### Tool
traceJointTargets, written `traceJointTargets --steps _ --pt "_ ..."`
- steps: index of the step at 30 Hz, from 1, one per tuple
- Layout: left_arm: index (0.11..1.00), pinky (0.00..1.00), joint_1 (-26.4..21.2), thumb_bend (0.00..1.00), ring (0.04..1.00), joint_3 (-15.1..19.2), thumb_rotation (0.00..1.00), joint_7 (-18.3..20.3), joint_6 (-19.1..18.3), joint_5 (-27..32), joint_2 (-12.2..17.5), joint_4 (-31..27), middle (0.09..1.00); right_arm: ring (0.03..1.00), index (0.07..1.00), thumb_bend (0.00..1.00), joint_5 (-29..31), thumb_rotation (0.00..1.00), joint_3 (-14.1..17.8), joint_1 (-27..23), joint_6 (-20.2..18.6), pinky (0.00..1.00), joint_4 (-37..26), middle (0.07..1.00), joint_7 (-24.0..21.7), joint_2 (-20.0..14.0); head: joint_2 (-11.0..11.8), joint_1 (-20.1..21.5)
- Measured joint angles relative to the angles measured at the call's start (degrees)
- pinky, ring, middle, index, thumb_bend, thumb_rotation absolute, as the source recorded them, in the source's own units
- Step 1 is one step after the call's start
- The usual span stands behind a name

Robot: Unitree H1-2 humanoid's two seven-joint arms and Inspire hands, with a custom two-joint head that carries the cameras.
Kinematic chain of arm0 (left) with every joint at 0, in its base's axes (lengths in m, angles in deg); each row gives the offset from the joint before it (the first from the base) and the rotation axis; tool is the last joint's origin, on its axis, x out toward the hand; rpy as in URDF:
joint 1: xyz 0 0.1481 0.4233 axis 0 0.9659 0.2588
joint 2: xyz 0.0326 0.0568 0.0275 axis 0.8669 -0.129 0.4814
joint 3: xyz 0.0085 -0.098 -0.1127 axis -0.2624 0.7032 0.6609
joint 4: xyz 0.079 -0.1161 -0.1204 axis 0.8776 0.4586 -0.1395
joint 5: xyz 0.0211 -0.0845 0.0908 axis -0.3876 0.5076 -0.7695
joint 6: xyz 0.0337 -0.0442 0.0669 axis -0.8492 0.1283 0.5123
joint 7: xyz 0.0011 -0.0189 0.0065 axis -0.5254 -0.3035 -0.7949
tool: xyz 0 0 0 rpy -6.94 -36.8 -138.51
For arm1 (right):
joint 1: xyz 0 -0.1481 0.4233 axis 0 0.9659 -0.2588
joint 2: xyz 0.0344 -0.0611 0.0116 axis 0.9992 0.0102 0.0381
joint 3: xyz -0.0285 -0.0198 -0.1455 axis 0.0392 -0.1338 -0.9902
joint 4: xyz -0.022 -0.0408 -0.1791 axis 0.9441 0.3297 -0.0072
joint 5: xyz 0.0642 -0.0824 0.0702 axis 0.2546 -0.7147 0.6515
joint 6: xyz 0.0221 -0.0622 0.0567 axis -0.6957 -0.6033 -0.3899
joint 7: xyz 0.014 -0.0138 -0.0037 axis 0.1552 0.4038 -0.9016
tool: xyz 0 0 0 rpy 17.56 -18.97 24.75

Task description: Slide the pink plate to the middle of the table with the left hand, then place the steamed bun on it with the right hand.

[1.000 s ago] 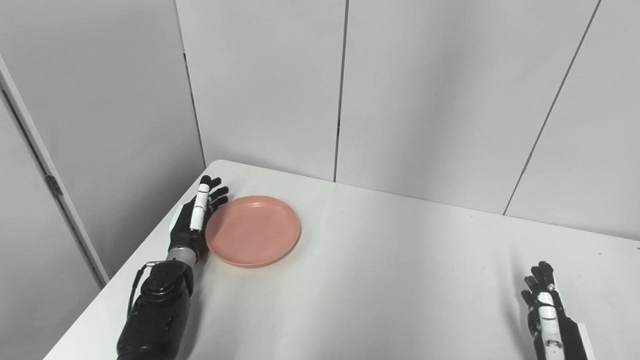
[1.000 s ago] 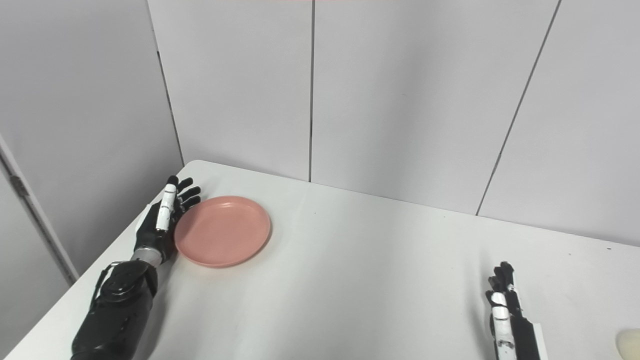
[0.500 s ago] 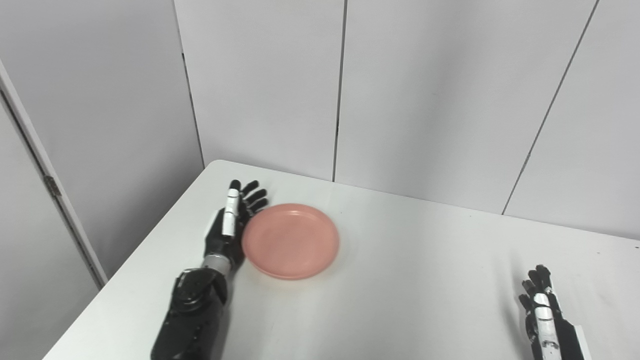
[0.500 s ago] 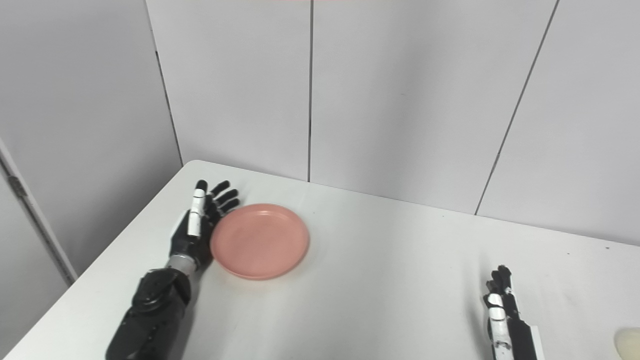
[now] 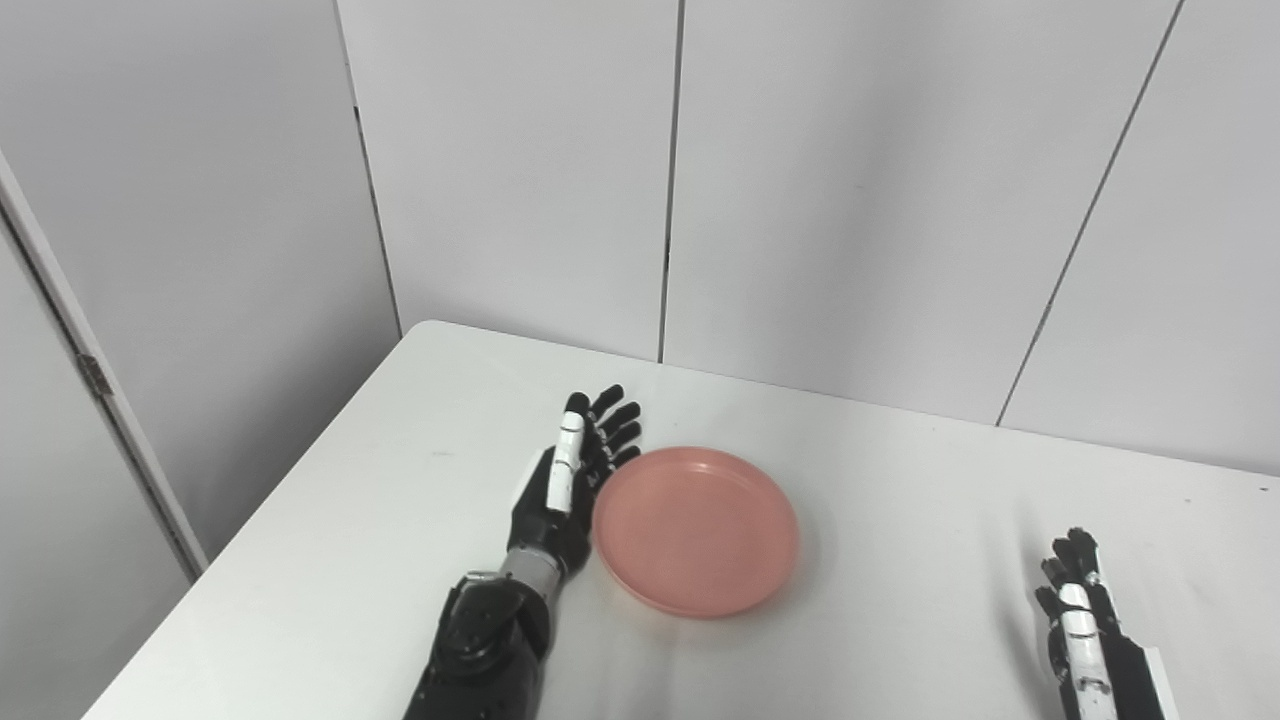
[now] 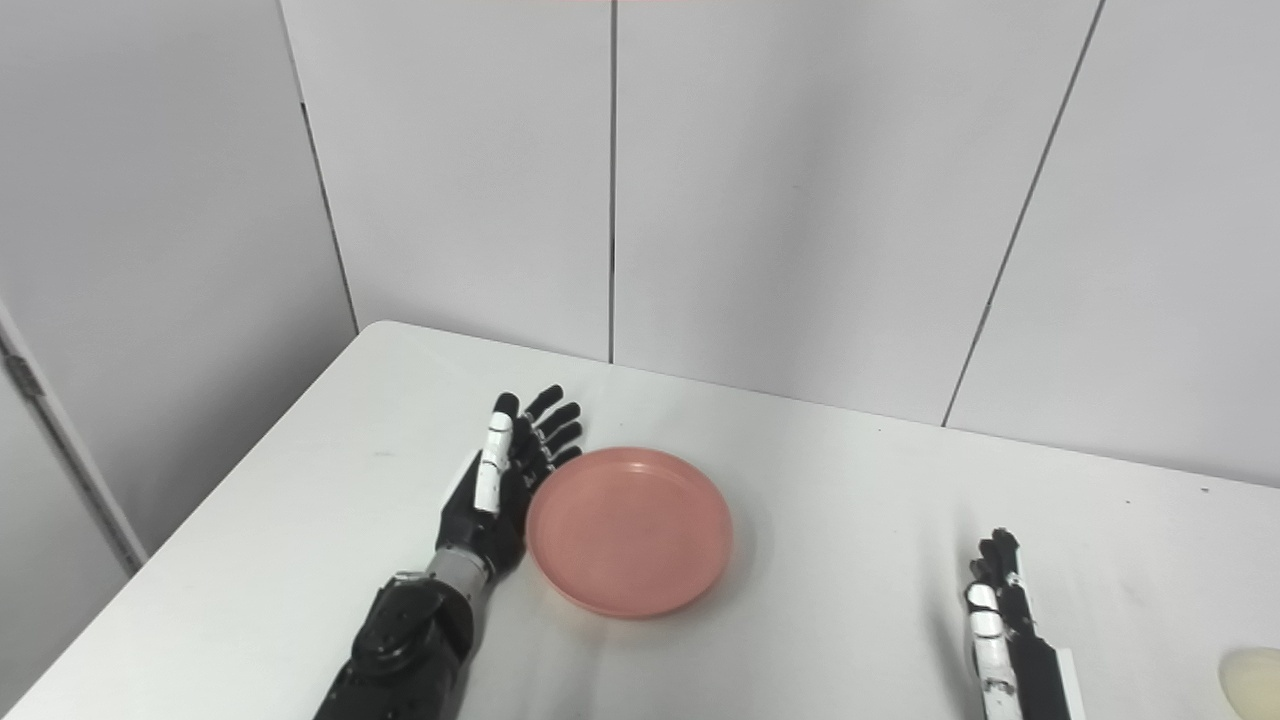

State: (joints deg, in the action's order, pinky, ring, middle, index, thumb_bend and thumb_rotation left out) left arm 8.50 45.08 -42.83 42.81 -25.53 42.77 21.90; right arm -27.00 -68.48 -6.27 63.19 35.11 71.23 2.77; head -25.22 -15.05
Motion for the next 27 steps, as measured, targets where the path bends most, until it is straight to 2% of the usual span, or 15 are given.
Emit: traceJointTargets --steps 1,3,4,5,6,7,9,10,11,14,16,17,19,23,27 --pt "0.92 0.94 0.65 0.67 0.944 -0.86 1.0 0.05 0.13 -0.57 -0.54 -0.68 0.931 0.989 0.996 0.52 -0.44 0.89 -0.03 -0.37 0.73 1.0 0.51 0.984 0.05 0.0 -0.01 0.02" --pt "0.914 0.94 1.99 0.65 0.942 -2.21 0.98 0.17 0.47 -1.33 -2.04 -2.13 0.927 0.959 0.983 0.57 -1.31 0.86 -0.12 -1.03 2.06 1.0 1.39 0.966 0.29 0.28 -1.76 5.35" --pt "0.91 0.94 2.55 0.65 0.939 -2.57 0.97 0.14 1.36 -1.88 -2.68 -2.36 0.925 0.954 0.98 0.57 -1.62 0.85 -0.21 -1.19 2.98 1.0 1.66 0.964 0.42 0.48 -1.76 5.38" --pt "0.903 0.93 3.07 0.64 0.932 -3.0 0.96 -0.14 1.96 -2.56 -3.66 -2.68 0.92 0.955 0.982 0.58 -1.9 0.85 -0.29 -1.37 3.8 1.0 2.16 0.965 0.65 0.62 -2.63 8.34" --pt "0.898 0.93 3.4 0.63 0.928 -3.19 0.95 -0.43 2.52 -3.2 -4.21 -2.9 0.917 0.955 0.983 0.58 -2.15 0.84 -0.38 -1.63 4.29 1.0 2.61 0.966 0.67 0.72 -2.64 8.37" --pt "0.902 0.93 3.72 0.62 0.933 -3.37 0.96 -0.73 2.79 -3.34 -4.59 -3.16 0.921 0.96 0.981 0.57 -2.4 0.83 -0.5 -1.87 4.94 1.0 2.93 0.97 0.68 0.83 -3.95 12.46" --pt "0.913 0.95 5.15 0.61 0.945 -4.32 0.99 -0.82 2.77 -4.45 -4.86 -4.93 0.932 0.961 0.975 0.6 -3.08 0.82 -0.84 -2.22 6.05 1.0 3.13 0.968 1.06 1.21 -4.75 15.47" --pt "0.917 0.96 6.1 0.61 0.949 -4.85 1.0 -0.76 2.68 -4.78 -4.78 -6.1 0.935 0.962 0.974 0.61 -3.76 0.82 -0.97 -2.28 6.19 1.0 3.13 0.966 1.52 1.55 -4.75 15.49" --pt "0.925 0.96 6.96 0.61 0.954 -5.31 1.0 -0.69 2.63 -5.52 -4.72 -7.16 0.941 0.965 0.975 0.62 -4.3 0.82 -1.07 -2.29 6.18 1.0 3.04 0.965 2.04 1.96 -5.45 17.92" --pt "0.953 0.97 8.26 0.61 0.97 -6.4 1.0 -0.72 2.43 -6.5 -4.67 -8.72 0.961 0.975 0.98 0.6 -5.15 0.81 -1.6 -2.14 5.89 1.0 2.62 0.971 3.05 3.43 -6.24 19.96" --pt "0.964 0.98 9.07 0.61 0.977 -7.18 1.0 -0.74 1.81 -6.87 -4.51 -9.77 0.971 0.98 0.979 0.59 -5.71 0.8 -2.44 -1.95 5.13 1.0 2.19 0.973 3.27 4.62 -8.0 23.21" --pt "0.965 0.98 9.57 0.61 0.977 -7.45 1.0 -0.74 1.71 -6.96 -4.53 -10.4 0.971 0.98 0.979 0.59 -5.9 0.8 -2.66 -1.88 4.94 1.0 2.06 0.973 3.36 5.19 -8.0 23.22" --pt "0.966 0.98 10.1 0.63 0.977 -7.99 1.0 -0.79 1.39 -7.1 -4.67 -11.05 0.972 0.975 0.978 0.59 -6.61 0.81 -2.85 -1.9 4.75 1.0 2.06 0.969 3.98 5.68 -9.75 25.06" --pt "0.986 1.0 11.16 0.58 0.998 -8.89 1.0 -0.97 -0.46 -7.7 -4.87 -12.37 0.993 0.968 0.976 0.61 -7.93 0.8 -2.9 -2.1 4.75 1.0 2.18 0.964 4.55 6.04 -10.73 25.68" --pt "0.997 1.0 11.21 0.6 1.0 -10.51 1.0 -0.47 -0.92 -7.94 -4.86 -12.48 1.0 0.969 0.955 0.65 -9.12 0.81 -2.73 -2.21 4.01 0.99 2.03 0.946 5.47 6.03 -11.96 26.12"
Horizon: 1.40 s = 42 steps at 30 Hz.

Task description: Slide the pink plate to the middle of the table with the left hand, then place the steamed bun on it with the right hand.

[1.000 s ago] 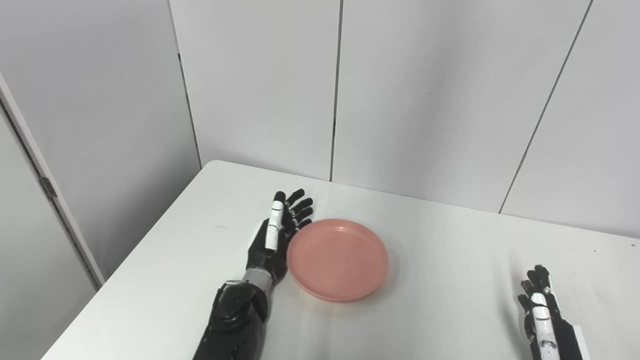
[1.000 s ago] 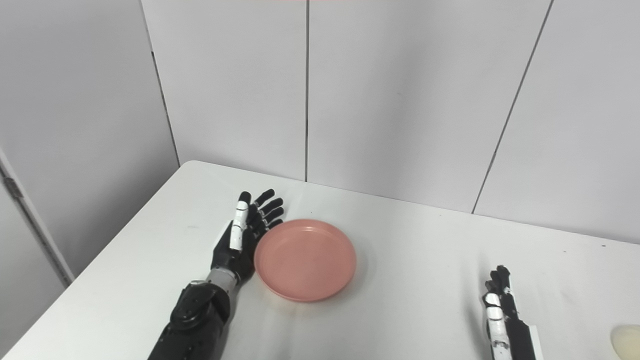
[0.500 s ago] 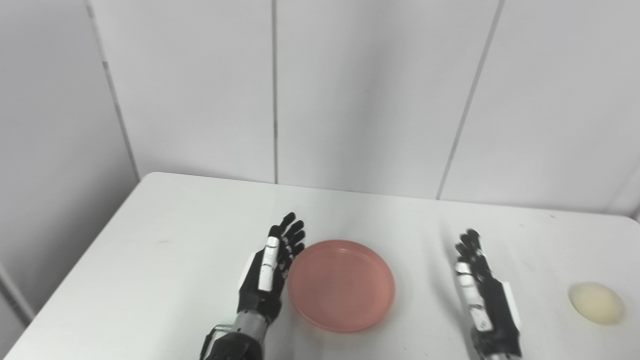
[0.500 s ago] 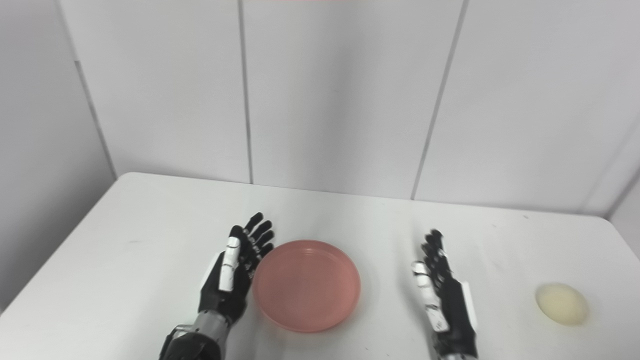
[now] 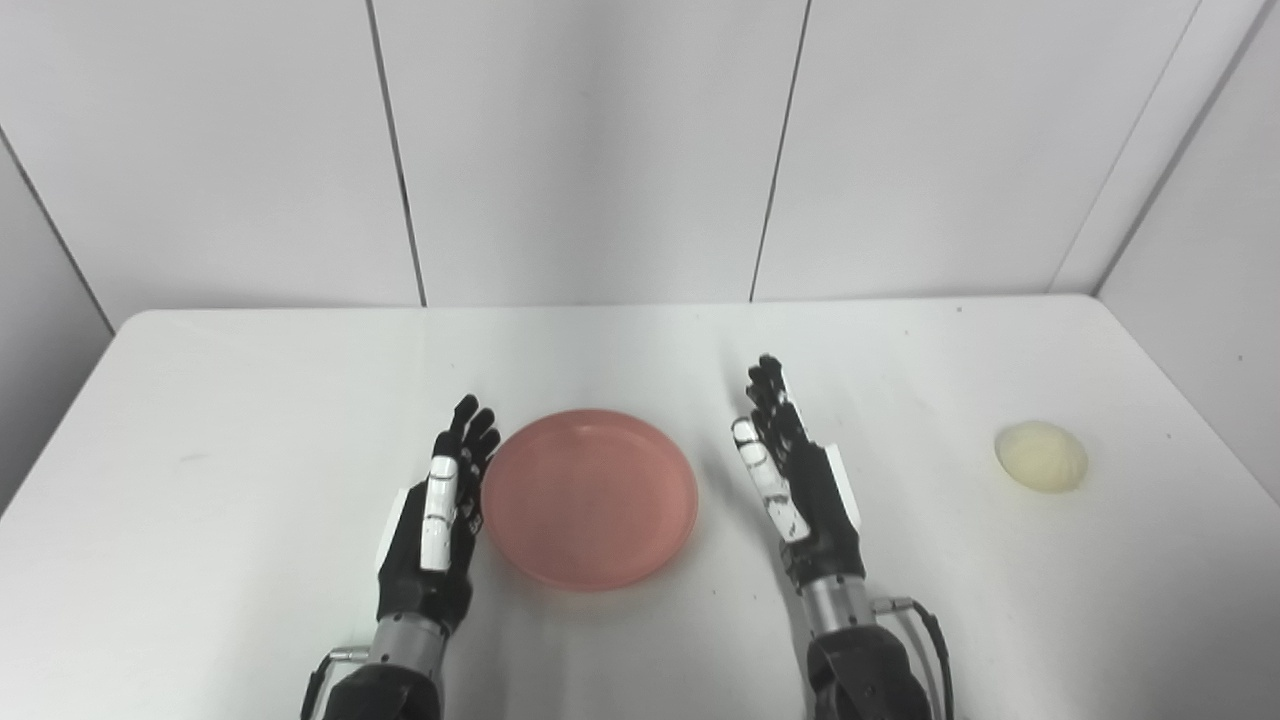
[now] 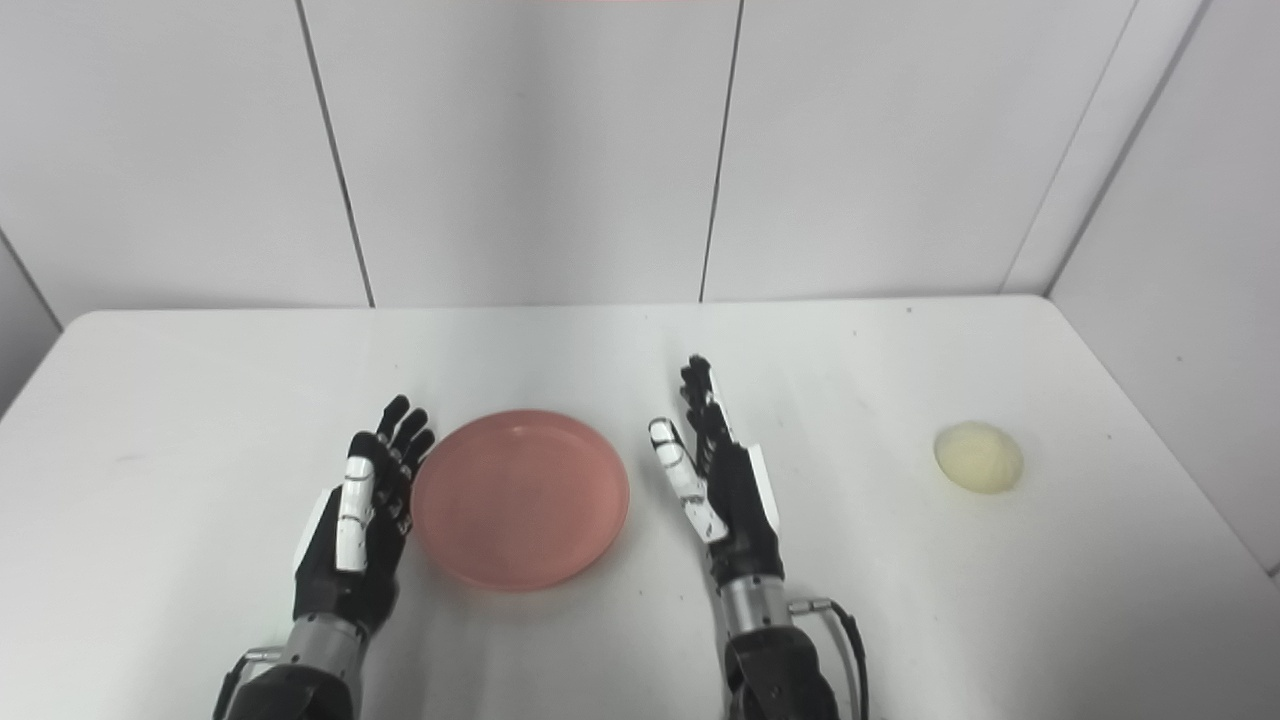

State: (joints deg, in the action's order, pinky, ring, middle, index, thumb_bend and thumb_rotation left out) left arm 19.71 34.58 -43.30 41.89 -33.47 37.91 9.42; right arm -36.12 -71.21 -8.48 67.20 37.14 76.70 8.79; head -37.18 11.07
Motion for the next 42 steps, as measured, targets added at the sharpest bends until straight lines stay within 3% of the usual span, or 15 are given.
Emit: traceJointTargets --steps 4,12,14,21,23,27,29,33,40,42 --pt "0.999 1.0 -0.15 0.57 1.0 -0.51 1.0 0.48 -0.55 0.0 0.0 0.01 1.0 0.926 0.923 0.66 -1.53 0.8 0.56 -0.06 -5.28 0.94 -3.17 0.912 0.27 -1.02 -0.62 -0.17" --pt "0.999 1.0 -0.46 0.59 1.0 -1.47 1.0 0.51 0.67 -2.13 0.04 1.15 1.0 0.843 0.868 0.6 -2.54 0.65 3.4 -2.49 -8.45 0.81 -8.06 0.855 -0.01 -7.07 0.7 0.88" --pt "0.999 1.0 -1.07 0.6 1.0 -1.74 1.0 0.51 0.91 -2.53 0.01 2.06 1.0 0.838 0.862 0.58 -3.89 0.62 4.23 -3.34 -11.35 0.79 -9.9 0.851 -0.28 -9.68 0.79 0.97" --pt "1.0 1.0 -1.74 0.59 1.0 -2.02 1.0 0.61 2.81 -2.58 -0.11 3.43 1.0 0.857 0.834 0.68 -8.49 0.52 7.79 -5.54 -21.22 0.82 -15.03 0.84 -3.22 -22.76 2.2 2.99" --pt "1.0 1.0 -2.02 0.59 1.0 -1.94 1.0 0.62 2.83 -2.5 -0.21 3.87 1.0 0.826 0.827 0.76 -9.5 0.51 8.36 -5.52 -23.04 0.77 -15.42 0.825 -4.15 -25.45 2.72 5.19" --pt "1.0 1.0 -2.38 0.57 1.0 -1.6 1.0 1.28 2.83 -1.9 -0.29 4.1 1.0 0.807 0.843 0.82 -14.94 0.54 8.55 -4.92 -29.37 0.69 -16.98 0.818 -5.59 -29.95 3.95 10.35" --pt "1.0 1.0 -2.38 0.58 1.0 -1.33 1.0 1.56 2.81 -1.61 -0.27 3.98 1.0 0.81 0.867 0.82 -18.7 0.55 8.34 -4.63 -31.7 0.69 -17.85 0.829 -5.5 -31.0 3.95 10.37" --pt "1.0 1.0 -2.34 0.59 1.0 -1.36 1.0 1.79 2.71 -1.5 0.15 3.73 1.0 0.849 0.887 0.78 -25.25 0.51 8.15 -4.37 -36.21 0.72 -18.94 0.876 -5.5 -31.46 5.18 14.32" --pt "0.994 0.98 -2.59 0.61 0.995 -1.12 1.0 3.41 2.77 -0.04 0.9 4.03 0.993 0.904 0.893 0.81 -32.75 0.48 10.63 -4.15 -37.22 0.79 -19.25 0.909 -7.0 -30.99 6.15 16.61" --pt "0.992 0.98 -2.7 0.61 0.992 -1.02 1.0 3.68 2.87 0.05 1.18 4.09 0.993 0.915 0.891 0.82 -35.13 0.42 11.84 -4.15 -37.25 0.82 -18.96 0.908 -8.49 -30.46 6.33 17.23"
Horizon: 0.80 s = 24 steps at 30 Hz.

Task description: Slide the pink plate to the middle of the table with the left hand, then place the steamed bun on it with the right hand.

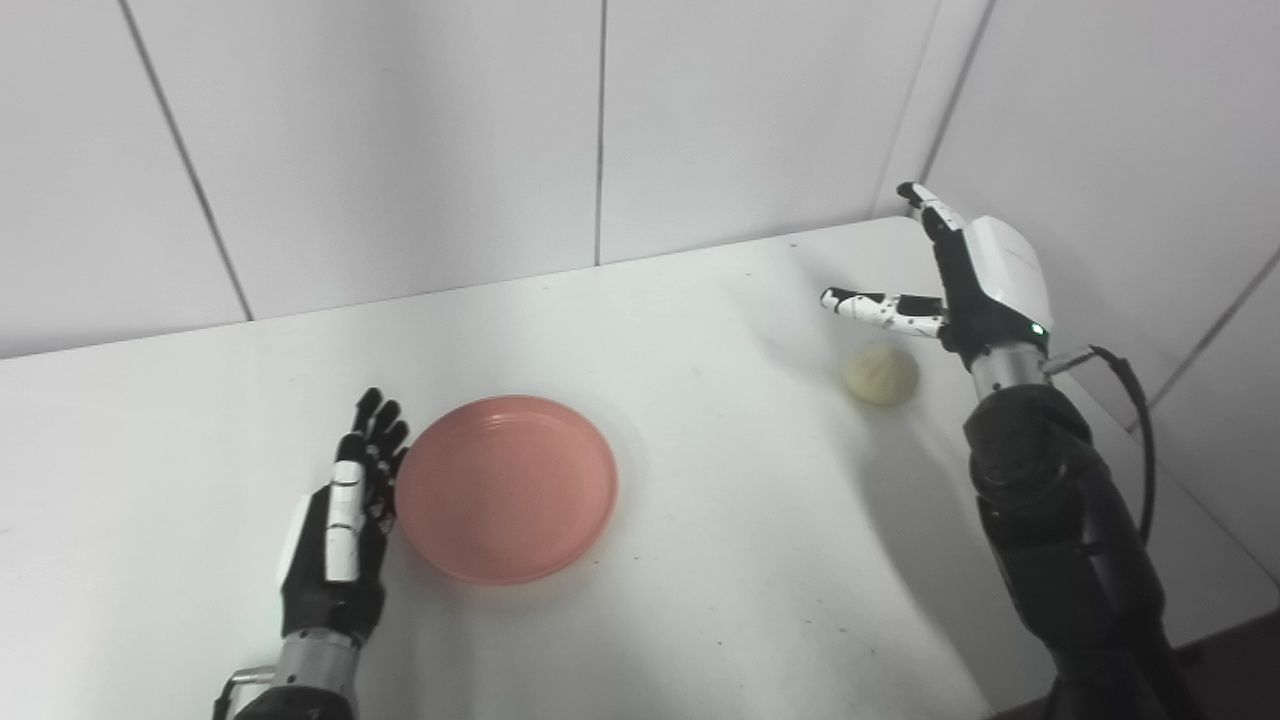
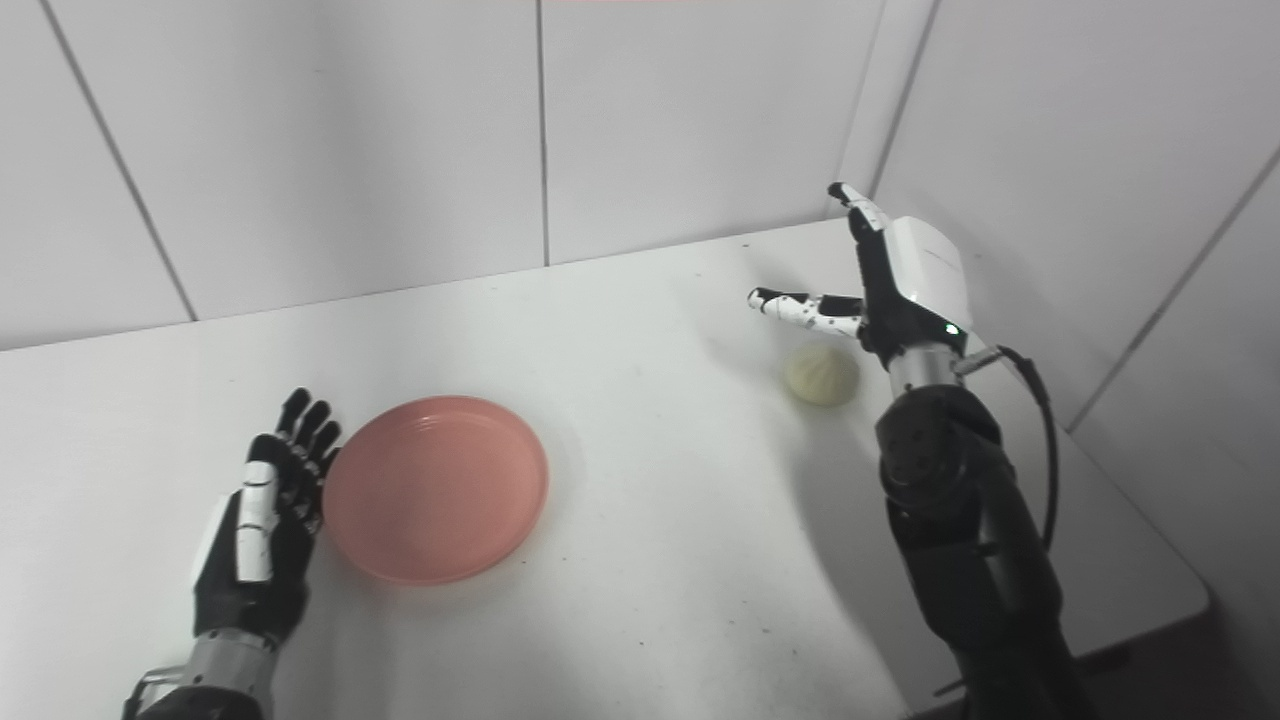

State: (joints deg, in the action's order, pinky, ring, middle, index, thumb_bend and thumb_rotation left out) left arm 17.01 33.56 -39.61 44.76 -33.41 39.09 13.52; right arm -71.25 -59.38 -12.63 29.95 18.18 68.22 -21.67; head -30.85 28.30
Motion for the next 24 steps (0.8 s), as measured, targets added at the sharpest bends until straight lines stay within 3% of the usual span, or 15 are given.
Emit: traceJointTargets --steps 7,9,14,24 --pt "0.987 0.99 -0.35 0.6 0.995 1.1 1.0 0.84 0.29 0.55 1.52 0.04 0.995 0.913 0.871 0.85 -11.36 0.38 0.51 -0.01 -0.08 0.9 4.53 0.895 -2.68 2.27 0.18 1.84" --pt "0.982 0.98 -0.35 0.59 0.99 1.15 1.0 0.91 0.29 0.92 1.83 -0.02 0.992 0.919 0.871 0.86 -12.88 0.39 0.64 -0.32 -0.09 0.87 6.28 0.898 -2.87 3.01 0.26 1.76" --pt "0.979 0.97 -0.35 0.59 0.984 1.13 1.0 1.72 0.64 1.21 1.9 0.04 0.987 0.904 0.869 0.85 -13.55 0.39 0.82 -0.47 -0.1 0.84 9.68 0.893 -3.55 4.61 0.09 1.58" --pt "0.977 0.97 -0.23 0.59 0.982 1.17 1.0 1.81 0.75 1.22 1.9 -0.27 0.984 0.866 0.86 0.86 -15.6 0.39 0.14 -0.5 -0.1 0.8 14.98 0.875 -4.3 4.66 -0.26 1.23"
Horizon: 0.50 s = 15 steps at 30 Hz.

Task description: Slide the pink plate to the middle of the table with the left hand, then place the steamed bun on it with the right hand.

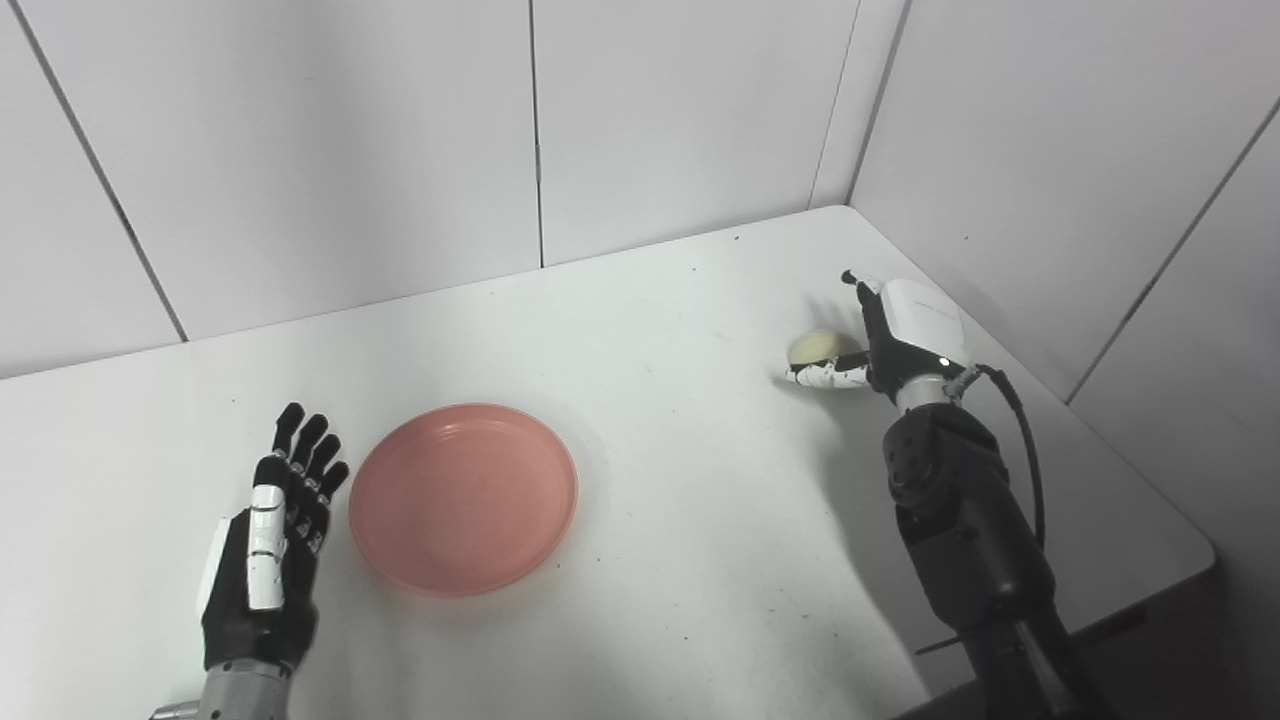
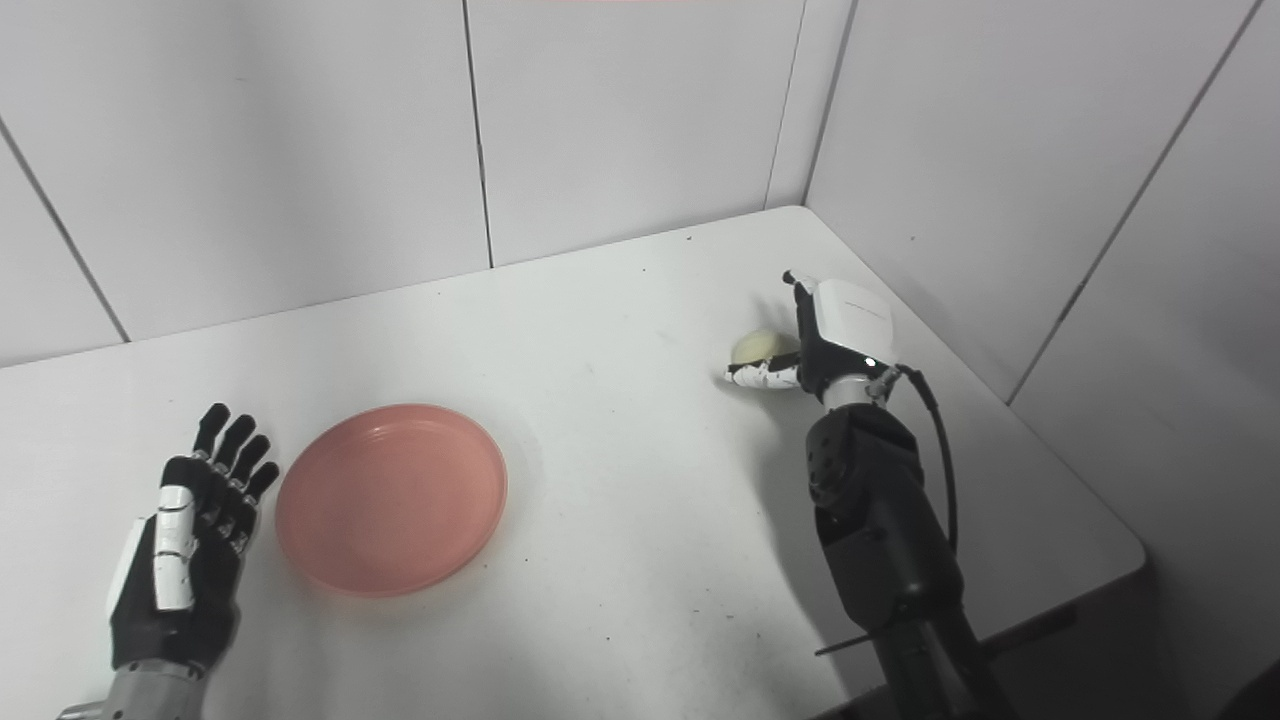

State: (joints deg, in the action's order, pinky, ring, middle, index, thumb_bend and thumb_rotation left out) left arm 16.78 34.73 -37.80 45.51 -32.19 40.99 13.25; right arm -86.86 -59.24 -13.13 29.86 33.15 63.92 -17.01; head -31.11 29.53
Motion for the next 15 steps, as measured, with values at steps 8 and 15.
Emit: traceJointTargets --steps 8,15 --pt "0.974 0.97 0.02 0.6 0.98 0.0 0.99 0.04 0.01 0.01 0.0 0.03 0.983 0.648 0.813 0.81 0.06 0.14 0.23 -1.23 0.0 0.48 3.68 0.779 0.37 0.26 -0.17 -0.17" --pt "0.97 0.95 0.02 0.61 0.975 0.0 0.98 0.04 0.03 0.0 -0.09 0.08 0.979 0.219 0.663 0.56 0.55 0.0 2.18 -2.96 0.01 0.14 5.98 0.473 2.81 0.62 -0.44 -0.35"
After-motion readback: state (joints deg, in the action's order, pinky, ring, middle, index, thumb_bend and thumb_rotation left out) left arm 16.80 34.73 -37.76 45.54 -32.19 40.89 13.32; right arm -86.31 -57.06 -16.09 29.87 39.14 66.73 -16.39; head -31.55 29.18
